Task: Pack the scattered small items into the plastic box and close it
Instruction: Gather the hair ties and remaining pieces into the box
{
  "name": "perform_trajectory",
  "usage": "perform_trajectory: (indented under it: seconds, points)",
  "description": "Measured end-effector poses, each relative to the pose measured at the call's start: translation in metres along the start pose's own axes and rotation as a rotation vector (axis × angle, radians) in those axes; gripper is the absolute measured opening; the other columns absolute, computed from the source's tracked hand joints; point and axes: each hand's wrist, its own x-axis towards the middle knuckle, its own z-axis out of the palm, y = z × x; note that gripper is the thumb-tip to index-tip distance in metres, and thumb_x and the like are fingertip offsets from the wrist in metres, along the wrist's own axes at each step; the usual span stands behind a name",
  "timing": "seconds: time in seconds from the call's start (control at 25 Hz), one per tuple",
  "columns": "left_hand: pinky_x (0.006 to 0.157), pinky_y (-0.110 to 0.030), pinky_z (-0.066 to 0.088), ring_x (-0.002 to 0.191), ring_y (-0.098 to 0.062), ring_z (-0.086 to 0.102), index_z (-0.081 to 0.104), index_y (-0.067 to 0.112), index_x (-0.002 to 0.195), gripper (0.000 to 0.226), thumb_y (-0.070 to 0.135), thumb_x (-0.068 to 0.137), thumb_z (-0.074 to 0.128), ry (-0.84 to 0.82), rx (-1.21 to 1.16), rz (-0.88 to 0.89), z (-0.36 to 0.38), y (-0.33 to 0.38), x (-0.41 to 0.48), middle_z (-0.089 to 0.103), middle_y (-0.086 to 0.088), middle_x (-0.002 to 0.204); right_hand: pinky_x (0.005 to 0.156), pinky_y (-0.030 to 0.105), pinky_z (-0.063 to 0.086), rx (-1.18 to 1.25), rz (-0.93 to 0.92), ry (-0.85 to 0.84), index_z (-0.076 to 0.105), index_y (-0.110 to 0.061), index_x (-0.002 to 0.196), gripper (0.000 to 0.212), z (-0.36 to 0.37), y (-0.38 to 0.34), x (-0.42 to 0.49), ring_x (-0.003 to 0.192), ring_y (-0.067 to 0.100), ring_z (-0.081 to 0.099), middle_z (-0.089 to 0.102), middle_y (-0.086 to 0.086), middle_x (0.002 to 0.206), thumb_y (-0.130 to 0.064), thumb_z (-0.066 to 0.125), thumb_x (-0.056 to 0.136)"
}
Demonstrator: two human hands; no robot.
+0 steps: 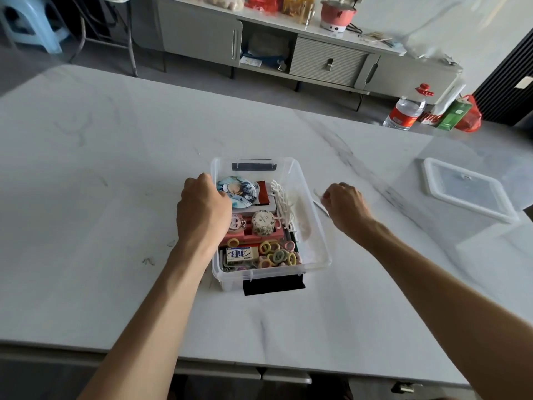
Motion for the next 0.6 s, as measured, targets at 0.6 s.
perform_trajectory:
  seconds: [0.6]
  points:
    - [0.068,-0.036,0.034,0.081,-0.03,0.046,0.049,0.002,0.093,0.006,0.007,0.093,0.046,-0.023,0.014,0.005,-0.001,0.001,0.0,0.057,-0.023,0.102,0.069,0.034,0.048,-0.029,0.234,-0.268,0.067,0.002,0.091,0.029,-0.004,-0.004,-0.016,0.084,0.034,0.063,0.065,0.021,0.099,-0.024,0.07,0.08]
